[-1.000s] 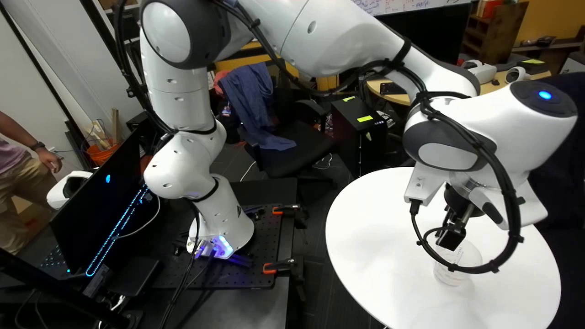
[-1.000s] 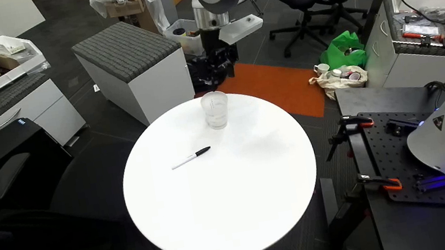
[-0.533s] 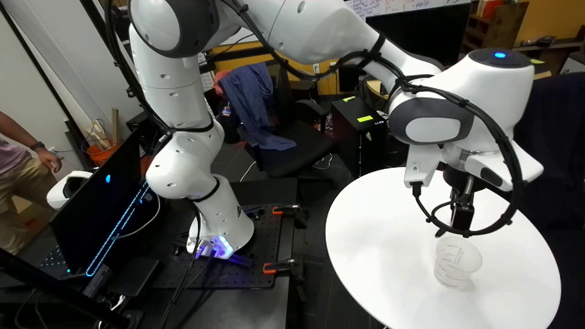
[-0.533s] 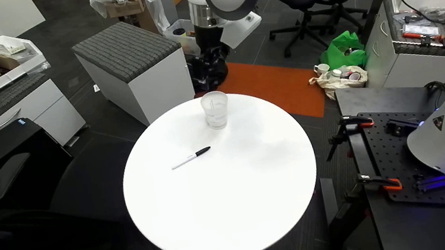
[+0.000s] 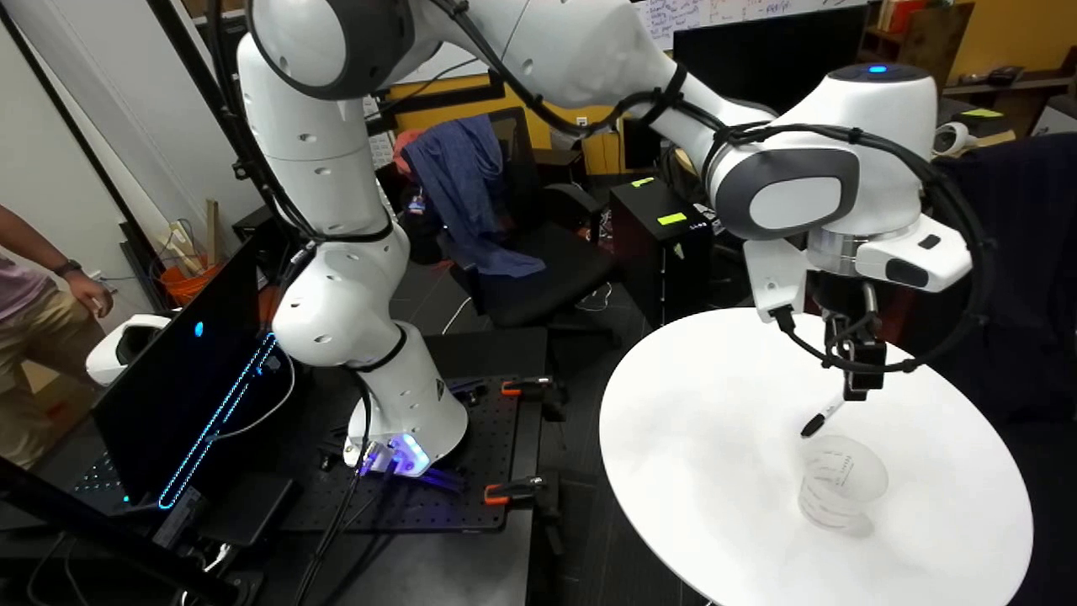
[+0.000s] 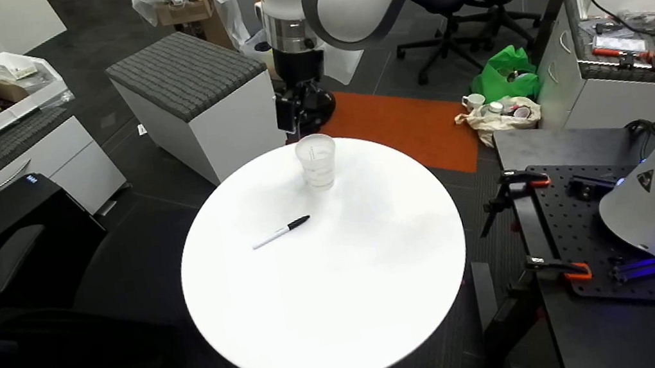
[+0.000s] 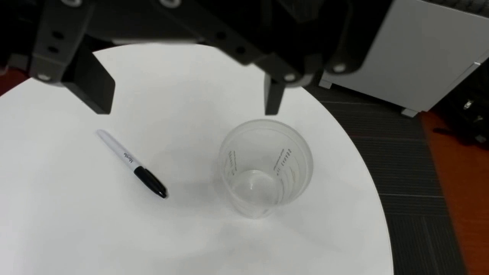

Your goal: Move the cup to the right, place the pen inside the cup

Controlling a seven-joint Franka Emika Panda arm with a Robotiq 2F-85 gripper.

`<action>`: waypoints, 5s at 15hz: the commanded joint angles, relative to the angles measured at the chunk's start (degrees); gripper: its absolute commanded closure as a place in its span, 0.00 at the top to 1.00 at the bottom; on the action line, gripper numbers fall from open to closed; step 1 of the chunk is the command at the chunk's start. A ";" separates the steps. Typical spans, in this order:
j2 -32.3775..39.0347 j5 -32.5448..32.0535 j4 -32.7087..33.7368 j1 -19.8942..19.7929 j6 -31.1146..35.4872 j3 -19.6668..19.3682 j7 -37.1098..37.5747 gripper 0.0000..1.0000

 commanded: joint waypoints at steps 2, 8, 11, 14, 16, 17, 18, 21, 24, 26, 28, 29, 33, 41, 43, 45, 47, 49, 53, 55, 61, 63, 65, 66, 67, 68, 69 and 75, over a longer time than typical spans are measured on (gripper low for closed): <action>-1.17 -2.14 -0.34 0.64 -0.40 1.52 -5.65 1.00; 0.18 -1.96 1.32 0.67 -3.52 4.66 -18.78 1.00; 1.54 -2.50 2.69 0.84 -5.18 5.72 -24.01 1.00; 4.49 -5.43 4.70 1.51 -4.43 5.83 -25.40 1.00; 6.43 -7.61 6.00 1.85 -4.06 5.88 -25.79 1.00; 7.77 -8.21 6.91 1.81 -3.94 6.09 -26.66 1.00; 8.70 -8.31 7.65 1.68 -3.98 6.38 -27.88 1.00; 12.14 -7.00 10.32 1.03 -4.35 7.63 -32.24 1.00; 14.99 -6.20 12.68 0.44 -5.05 8.92 -35.59 1.00; 16.72 -5.94 13.82 0.01 -4.92 9.61 -37.50 1.00; 18.27 -5.97 14.68 -0.53 -4.23 10.25 -39.18 1.00; 19.00 -5.87 15.06 -0.84 -3.92 10.56 -40.06 1.00; 22.04 -5.12 16.93 -1.85 -2.83 11.42 -42.50 1.00; 27.00 -2.81 20.60 -3.12 -2.68 12.67 -42.80 1.00; 28.16 -2.67 21.69 -3.22 -3.03 12.77 -42.77 1.00; 29.24 -2.75 22.69 -3.21 -3.29 12.76 -42.68 1.00; 30.27 -2.91 23.62 -3.20 -3.44 12.69 -42.58 1.00; 31.18 -2.97 24.50 -3.24 -3.57 12.66 -42.51 1.00; 32.93 -3.20 26.35 -3.17 -3.90 12.41 -42.12 1.00; 33.84 -3.27 27.35 -3.17 -4.18 12.33 -42.01 1.00; 36.49 -3.38 30.11 -3.09 -4.81 12.18 -41.67 1.00; 37.15 -3.39 30.83 -3.05 -5.04 12.19 -41.59 0.92; 37.69 -3.42 31.44 -3.03 -5.16 12.18 -41.54 0.84; 37.96 -3.42 31.79 -3.05 -5.22 12.18 -41.58 0.75; 38.15 -3.40 32.02 -3.05 -5.28 12.19 -41.54 0.69; 38.27 -3.38 32.23 -3.05 -5.38 12.20 -41.49 0.61; 38.41 -3.37 32.43 -3.06 -5.44 12.21 -41.51 0.53; 38.80 -3.27 33.43 -3.12 -5.63 12.26 -41.48 0.05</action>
